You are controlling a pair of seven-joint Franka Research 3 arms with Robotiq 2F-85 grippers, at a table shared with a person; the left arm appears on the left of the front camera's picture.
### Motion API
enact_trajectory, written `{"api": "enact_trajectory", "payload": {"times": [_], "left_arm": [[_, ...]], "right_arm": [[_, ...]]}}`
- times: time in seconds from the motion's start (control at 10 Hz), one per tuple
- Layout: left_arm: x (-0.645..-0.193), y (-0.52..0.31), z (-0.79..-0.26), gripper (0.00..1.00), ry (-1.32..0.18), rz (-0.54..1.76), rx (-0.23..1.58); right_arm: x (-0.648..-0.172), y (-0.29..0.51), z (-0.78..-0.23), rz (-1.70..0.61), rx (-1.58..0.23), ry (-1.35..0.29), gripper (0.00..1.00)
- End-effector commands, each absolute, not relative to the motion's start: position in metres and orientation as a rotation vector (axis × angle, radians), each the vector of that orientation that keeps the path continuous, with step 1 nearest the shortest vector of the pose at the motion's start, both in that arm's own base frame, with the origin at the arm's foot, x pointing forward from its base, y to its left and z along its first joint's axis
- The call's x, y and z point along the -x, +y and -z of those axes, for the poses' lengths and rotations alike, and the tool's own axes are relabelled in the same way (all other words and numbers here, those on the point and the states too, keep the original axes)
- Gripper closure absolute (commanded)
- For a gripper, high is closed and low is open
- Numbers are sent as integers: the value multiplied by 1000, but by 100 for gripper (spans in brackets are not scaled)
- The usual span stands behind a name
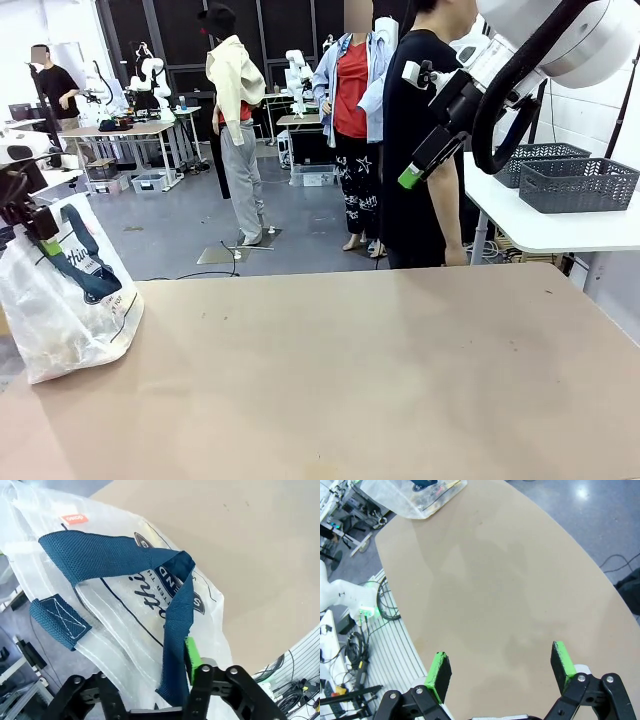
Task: Transfer purchased items from the store into the shopping bag.
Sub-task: Move the Reusable shopping bag to the right side of the table.
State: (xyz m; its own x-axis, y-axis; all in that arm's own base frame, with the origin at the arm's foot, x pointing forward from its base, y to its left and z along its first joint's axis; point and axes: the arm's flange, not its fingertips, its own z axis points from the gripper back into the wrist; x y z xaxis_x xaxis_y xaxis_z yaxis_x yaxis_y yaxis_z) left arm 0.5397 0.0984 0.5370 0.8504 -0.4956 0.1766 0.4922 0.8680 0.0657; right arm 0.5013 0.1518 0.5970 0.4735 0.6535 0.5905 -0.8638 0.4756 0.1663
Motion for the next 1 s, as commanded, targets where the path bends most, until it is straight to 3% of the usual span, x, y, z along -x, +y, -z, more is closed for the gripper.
{"api": "enact_trajectory", "payload": {"times": [0.0, 0.9], "left_arm": [[-537, 93, -544, 0, -190, 511, -22], [-529, 90, -555, 0, -172, 456, 11]], "right_arm": [[-502, 151, -596, -974, -491, -489, 0], [-502, 151, -596, -974, -491, -489, 0]]}}
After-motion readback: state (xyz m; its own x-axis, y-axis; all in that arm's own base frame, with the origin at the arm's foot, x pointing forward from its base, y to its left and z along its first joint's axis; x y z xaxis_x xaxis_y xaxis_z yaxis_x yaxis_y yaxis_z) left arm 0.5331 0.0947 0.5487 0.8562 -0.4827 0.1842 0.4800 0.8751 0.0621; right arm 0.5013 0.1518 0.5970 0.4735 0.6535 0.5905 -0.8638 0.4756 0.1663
